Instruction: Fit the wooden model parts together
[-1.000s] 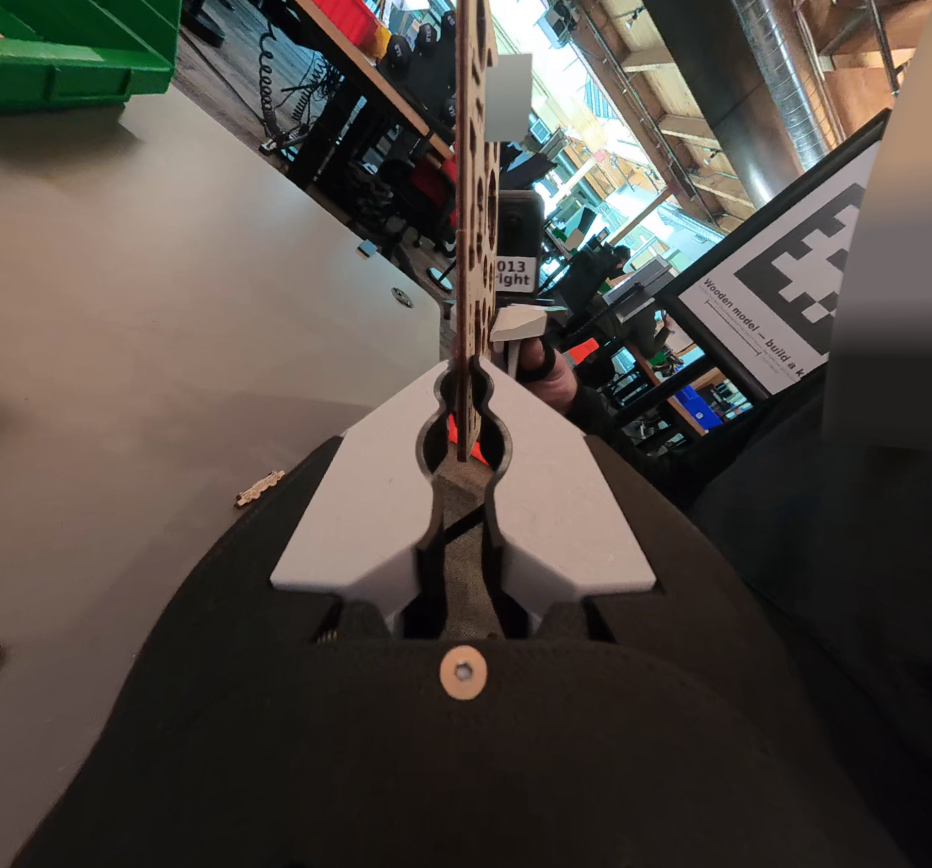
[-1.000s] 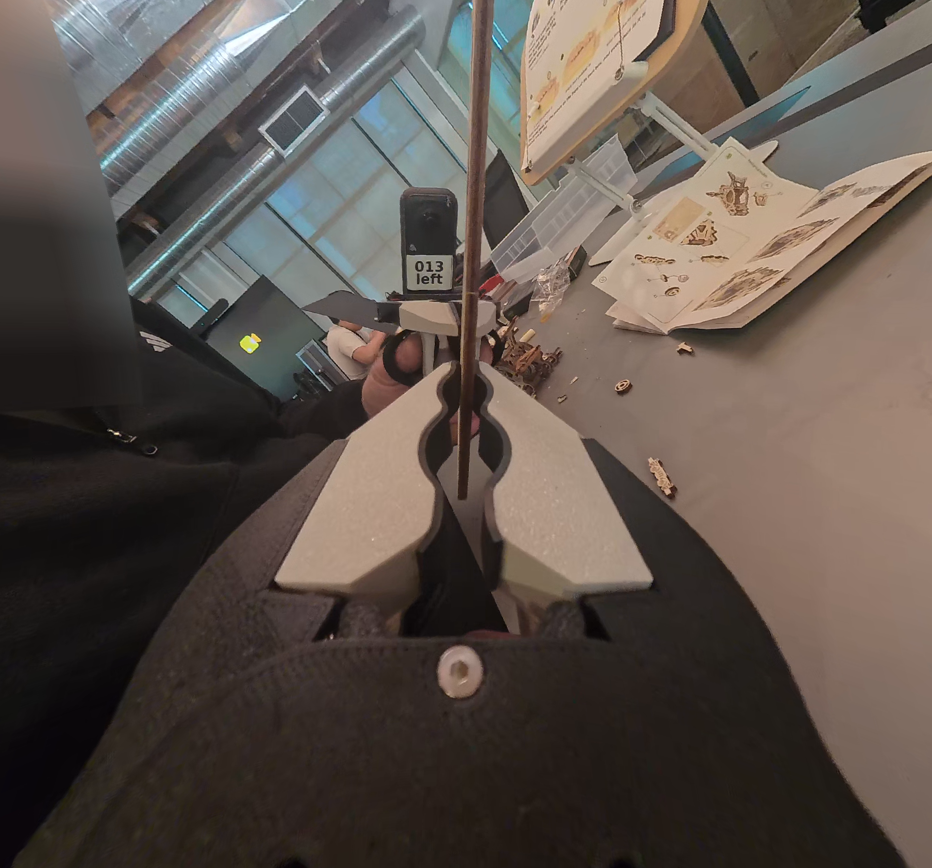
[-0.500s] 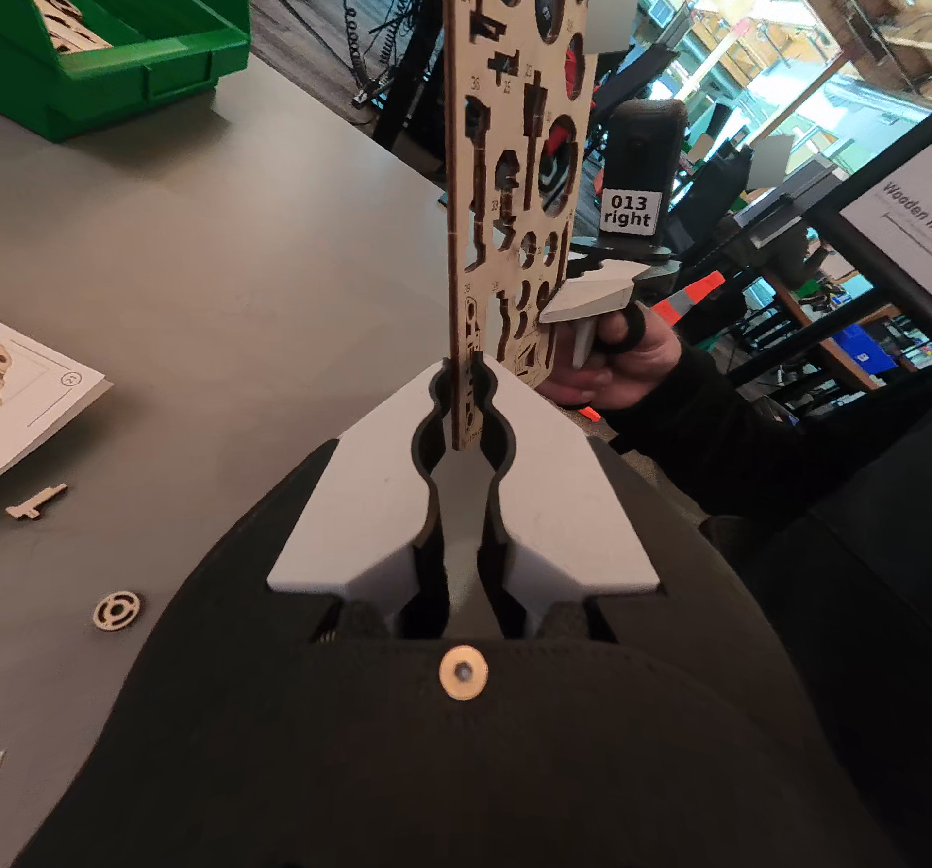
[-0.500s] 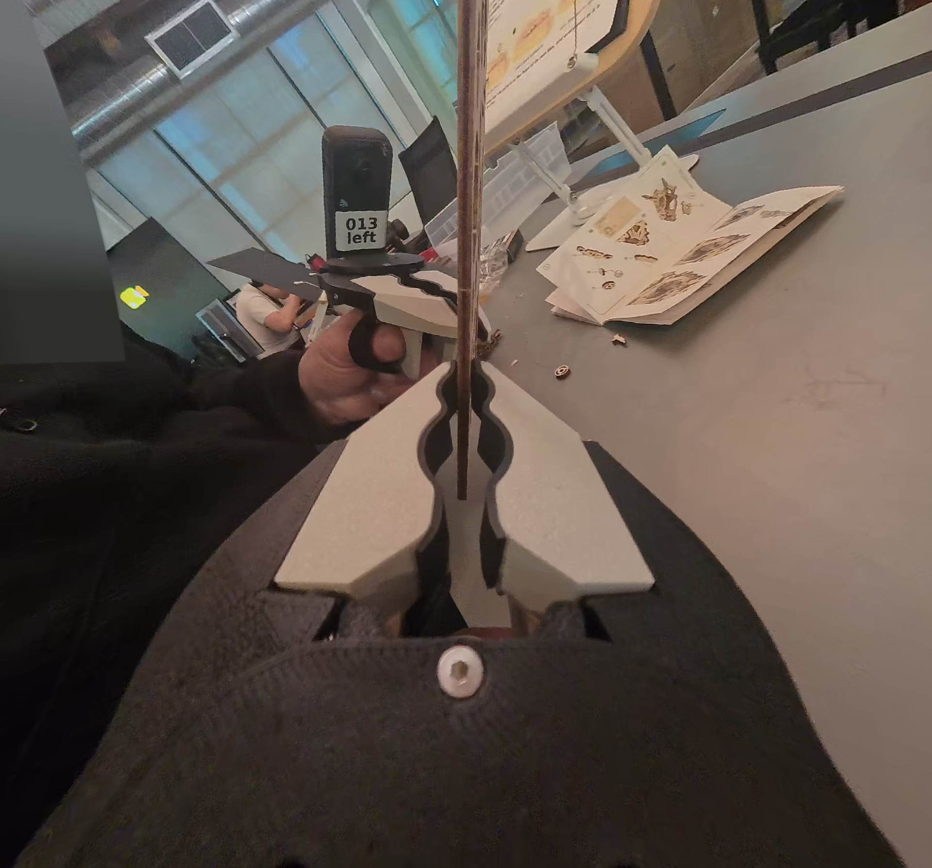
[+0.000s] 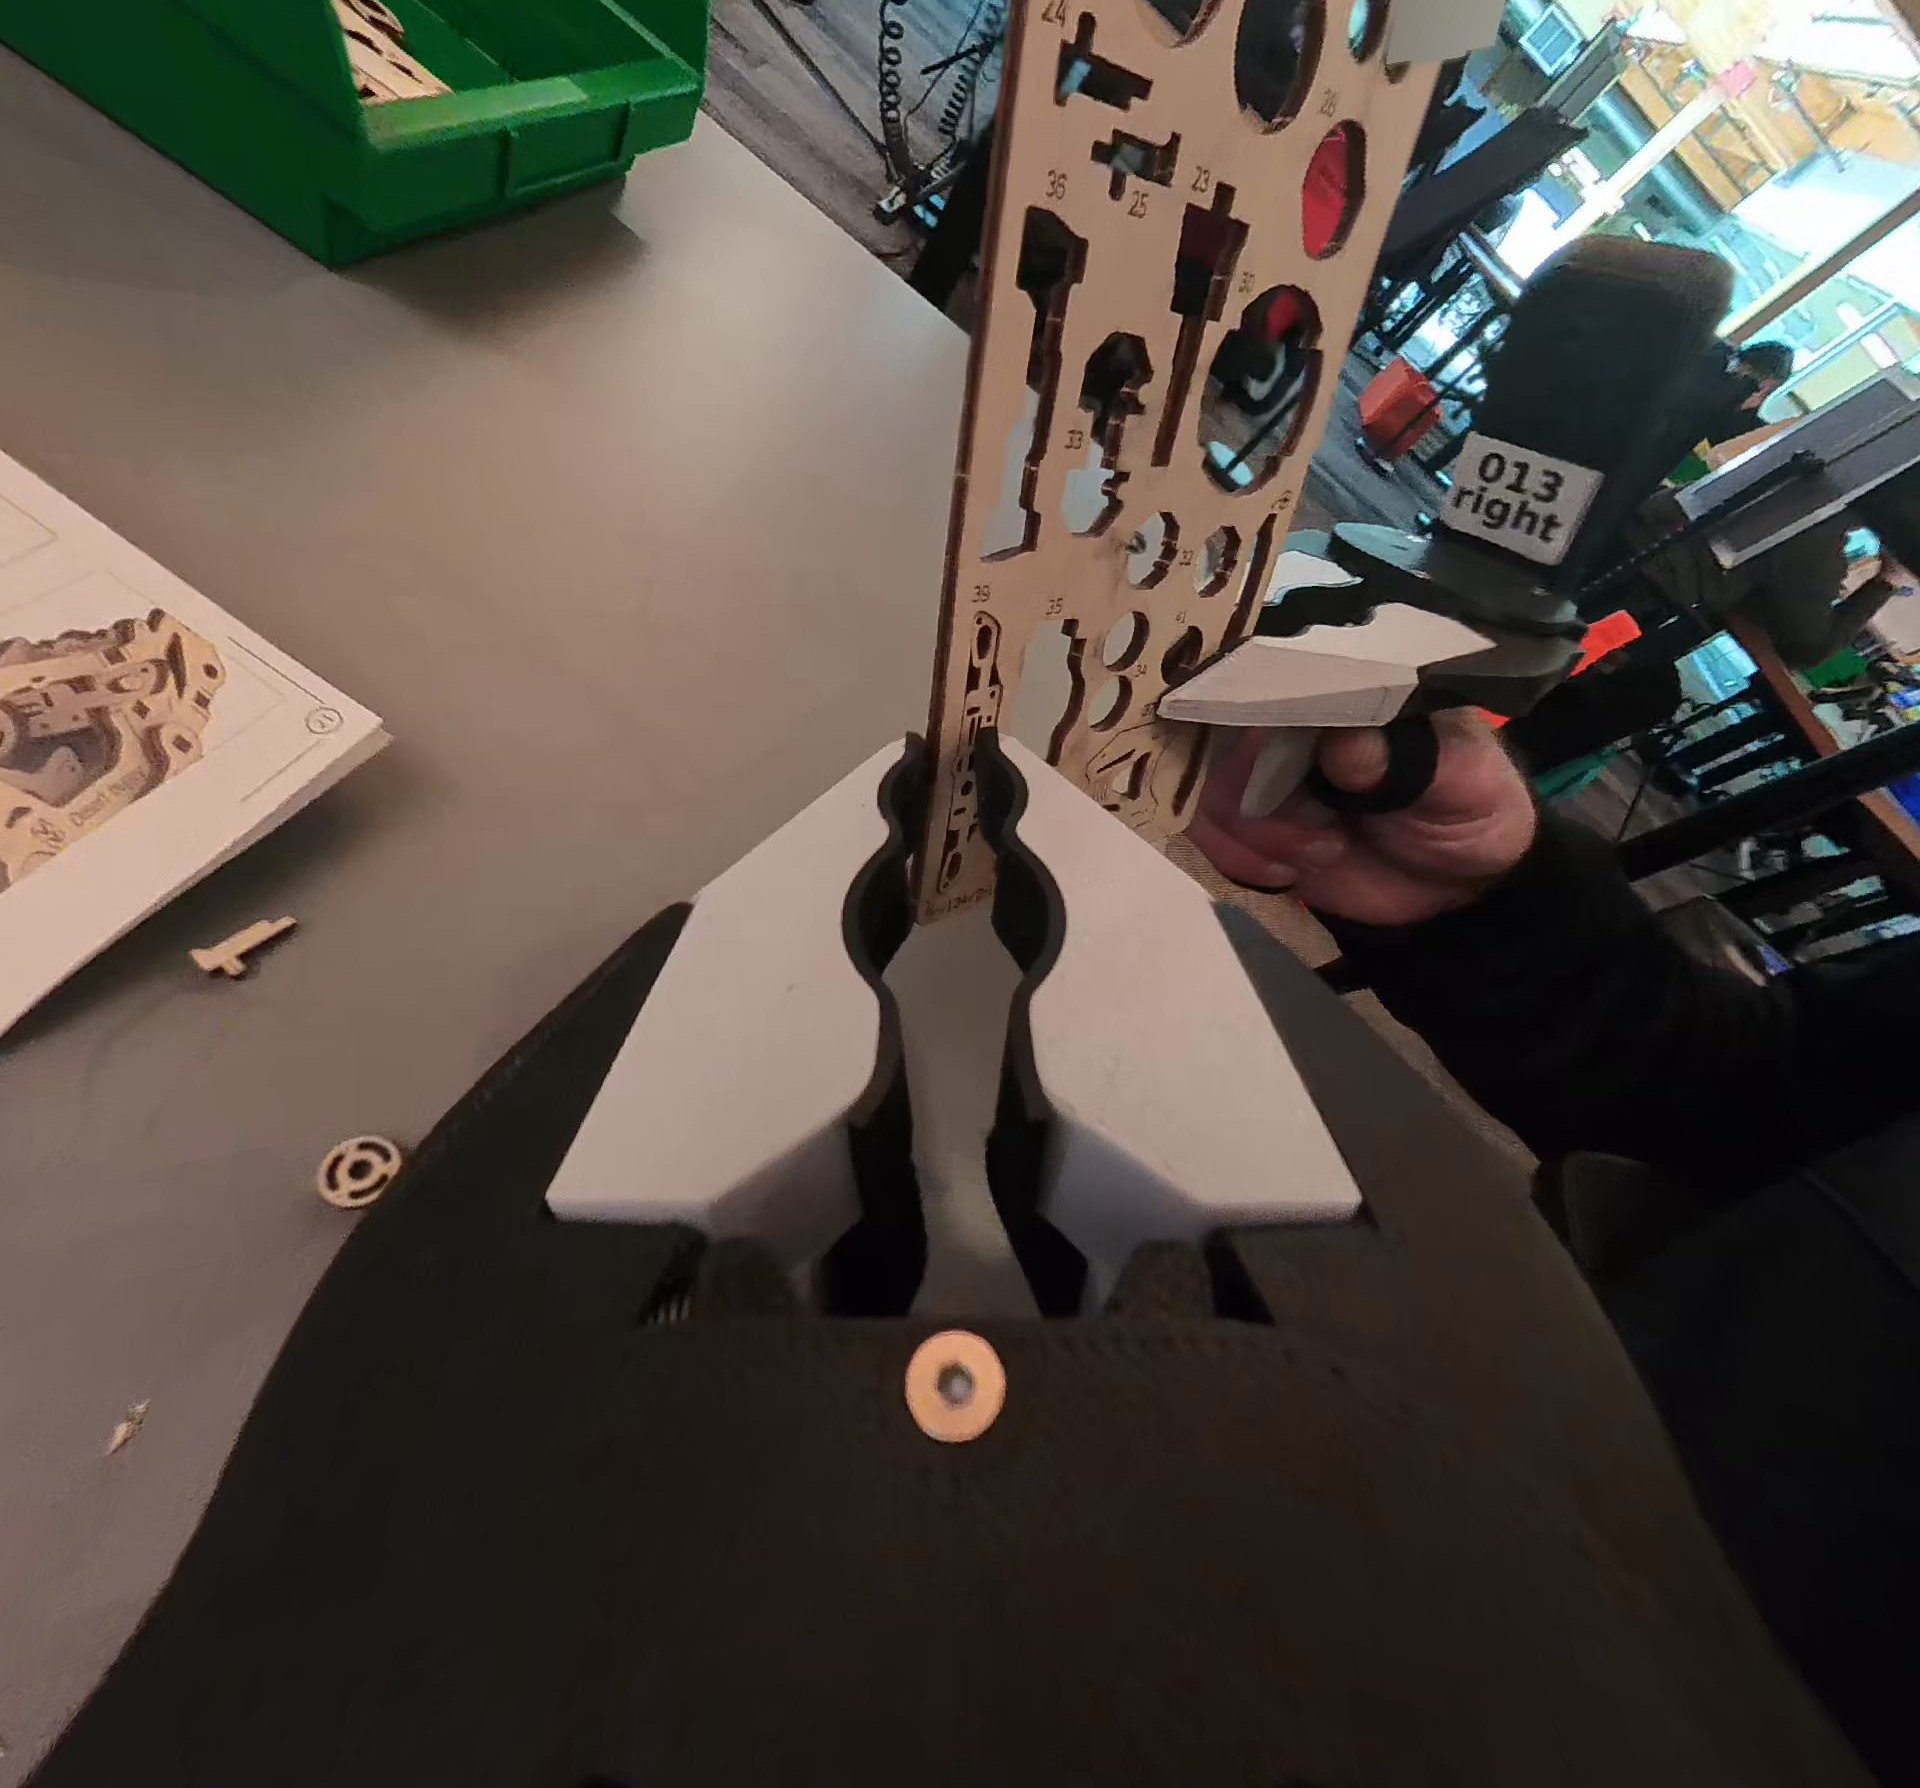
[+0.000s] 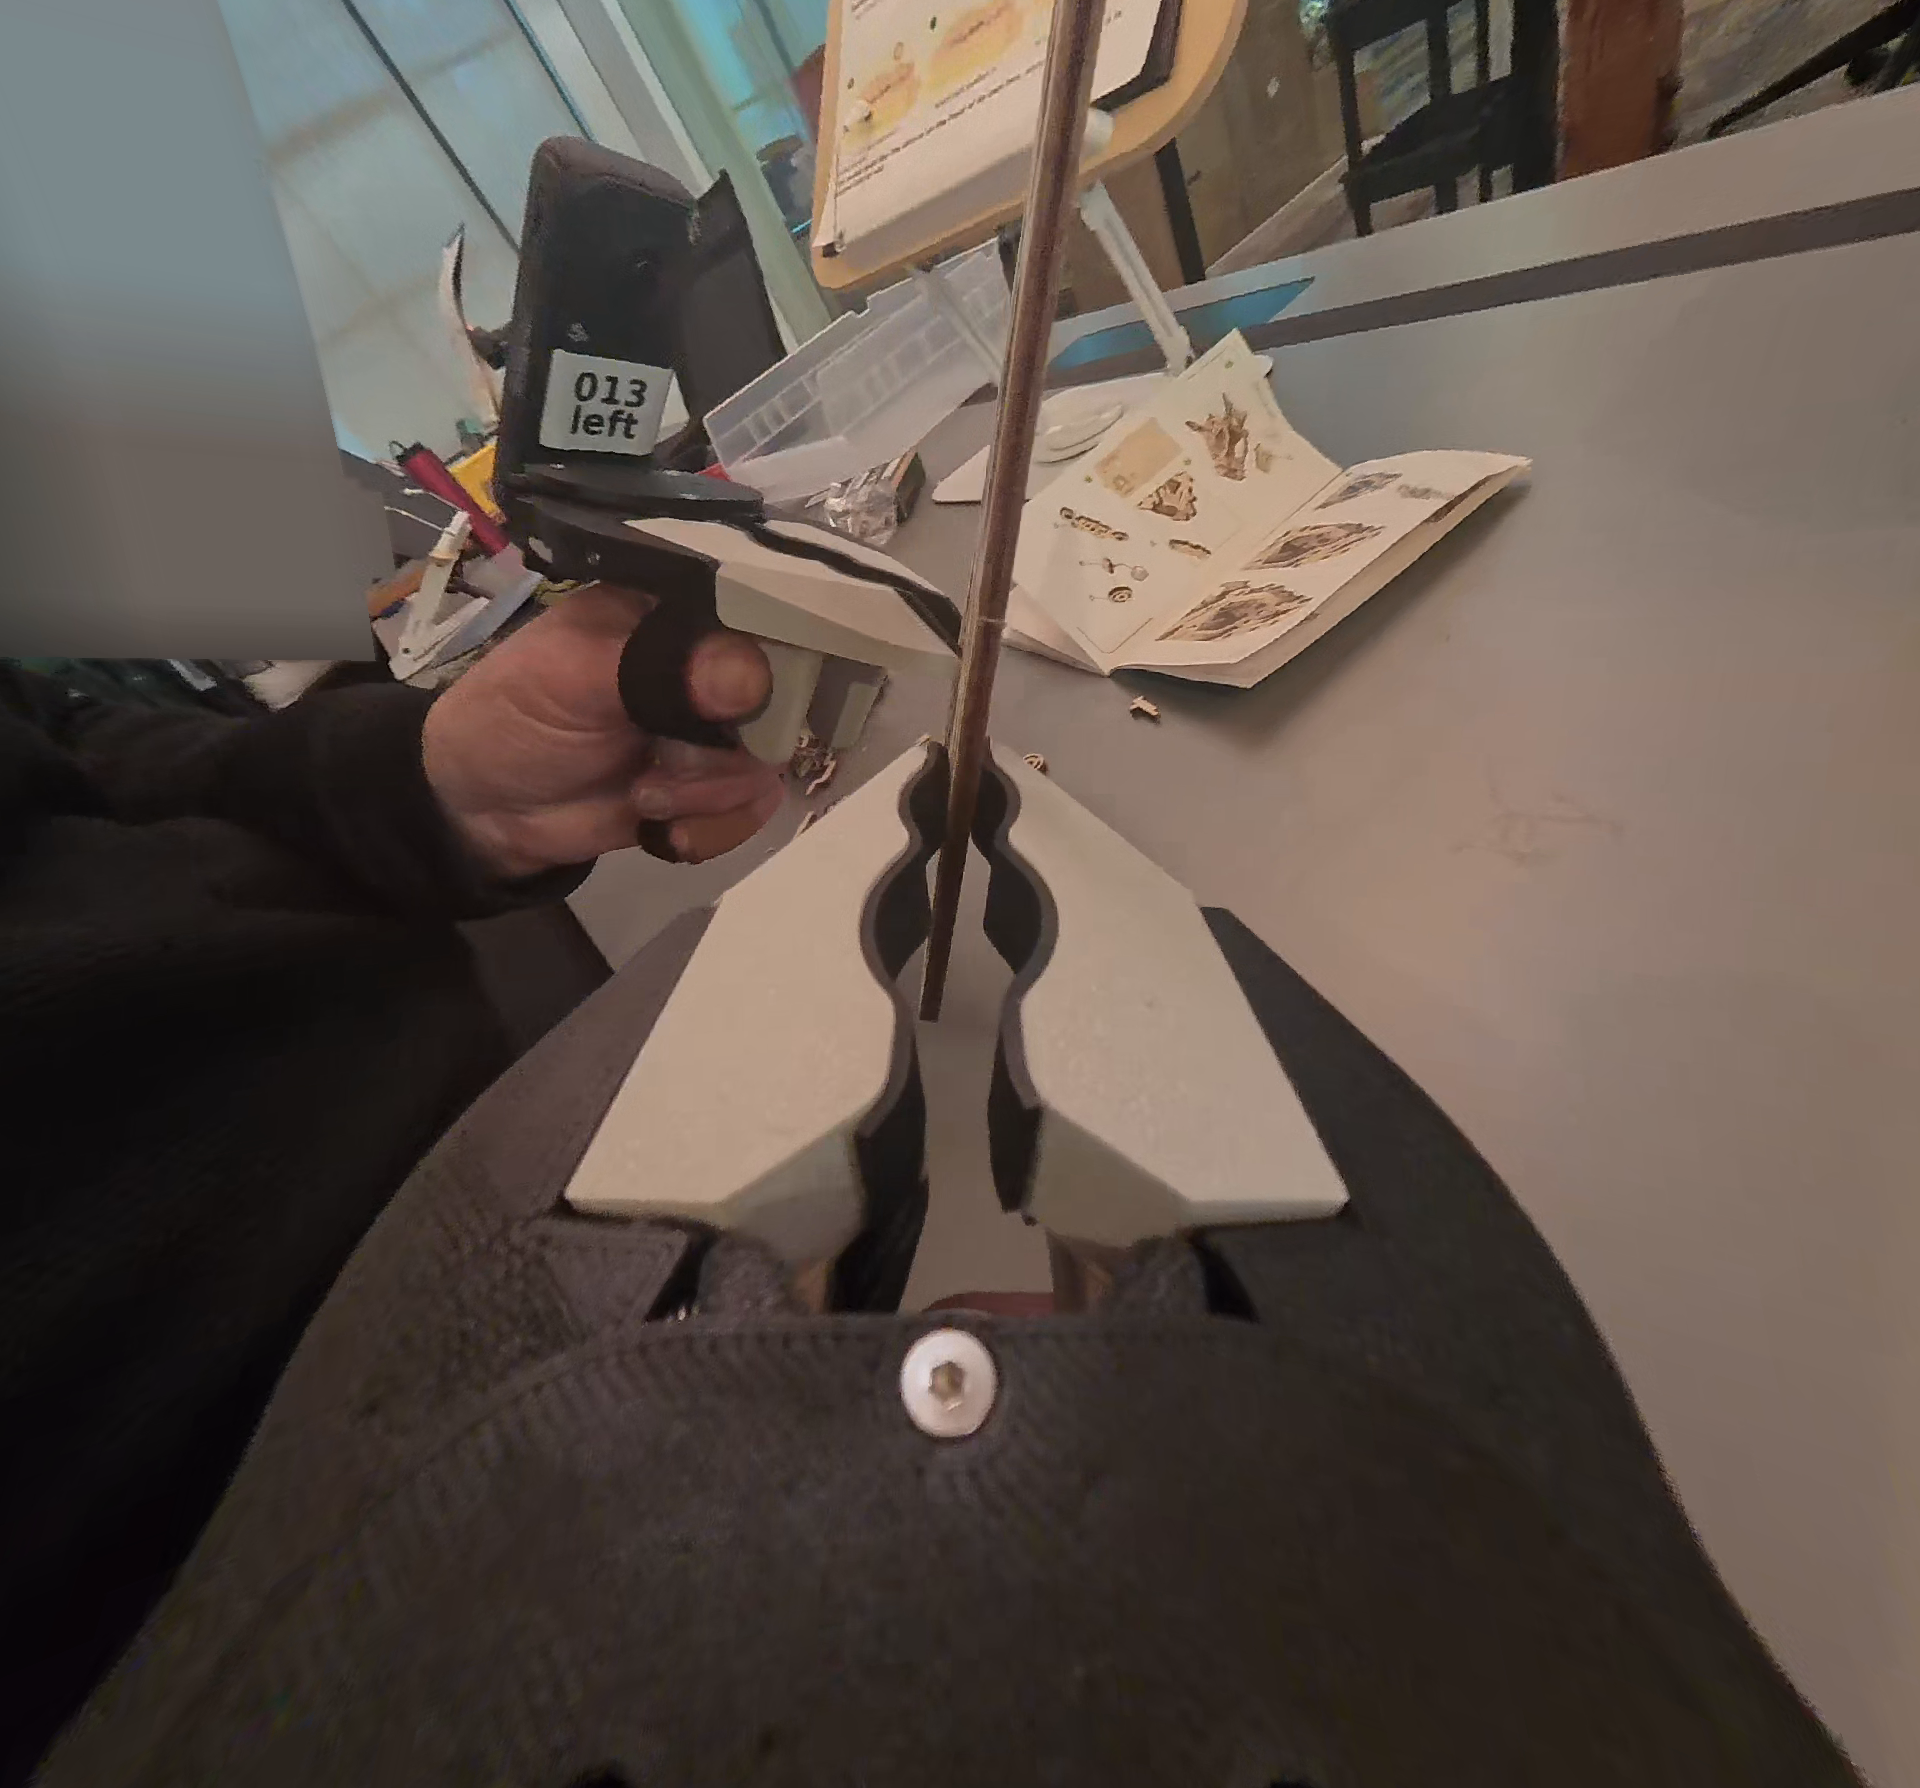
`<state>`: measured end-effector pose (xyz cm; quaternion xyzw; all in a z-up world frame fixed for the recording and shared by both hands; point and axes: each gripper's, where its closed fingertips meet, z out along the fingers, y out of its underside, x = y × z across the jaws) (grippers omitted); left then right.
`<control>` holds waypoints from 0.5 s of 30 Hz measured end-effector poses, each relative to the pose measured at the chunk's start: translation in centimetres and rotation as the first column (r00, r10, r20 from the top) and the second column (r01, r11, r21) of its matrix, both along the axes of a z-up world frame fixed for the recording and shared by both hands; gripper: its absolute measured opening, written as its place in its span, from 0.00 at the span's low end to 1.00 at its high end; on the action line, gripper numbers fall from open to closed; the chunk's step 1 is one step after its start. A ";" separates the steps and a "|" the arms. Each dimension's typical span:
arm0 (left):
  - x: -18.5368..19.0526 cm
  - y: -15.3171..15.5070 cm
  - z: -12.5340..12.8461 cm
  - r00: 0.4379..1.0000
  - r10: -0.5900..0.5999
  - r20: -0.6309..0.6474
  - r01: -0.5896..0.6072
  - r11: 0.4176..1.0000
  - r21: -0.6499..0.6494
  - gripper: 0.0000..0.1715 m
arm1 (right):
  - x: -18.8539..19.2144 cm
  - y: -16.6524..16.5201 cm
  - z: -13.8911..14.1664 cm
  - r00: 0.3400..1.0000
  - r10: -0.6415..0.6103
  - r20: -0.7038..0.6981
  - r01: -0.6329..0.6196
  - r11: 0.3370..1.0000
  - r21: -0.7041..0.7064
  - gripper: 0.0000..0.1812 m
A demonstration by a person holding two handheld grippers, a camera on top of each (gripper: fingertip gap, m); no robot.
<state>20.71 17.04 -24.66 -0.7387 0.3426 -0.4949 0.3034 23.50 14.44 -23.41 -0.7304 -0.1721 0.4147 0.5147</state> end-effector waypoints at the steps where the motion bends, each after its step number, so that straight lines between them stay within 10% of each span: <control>1: 0.0 0.2 0.1 1.000 0.007 -0.002 -0.007 1.000 0.004 0.04 | 0.0 0.1 0.1 1.000 -0.010 0.001 0.010 1.000 0.002 0.01; 9: 0.0 1.4 -0.4 0.996 0.086 -0.021 -0.085 0.996 0.035 0.05 | -0.2 1.0 -0.3 0.996 -0.081 0.026 0.081 0.997 0.017 0.01; 15: 0.1 0.7 1.7 0.987 -0.058 0.153 0.072 0.994 -0.086 0.04 | 0.2 0.6 0.4 0.992 0.033 -0.120 -0.034 0.999 -0.006 0.01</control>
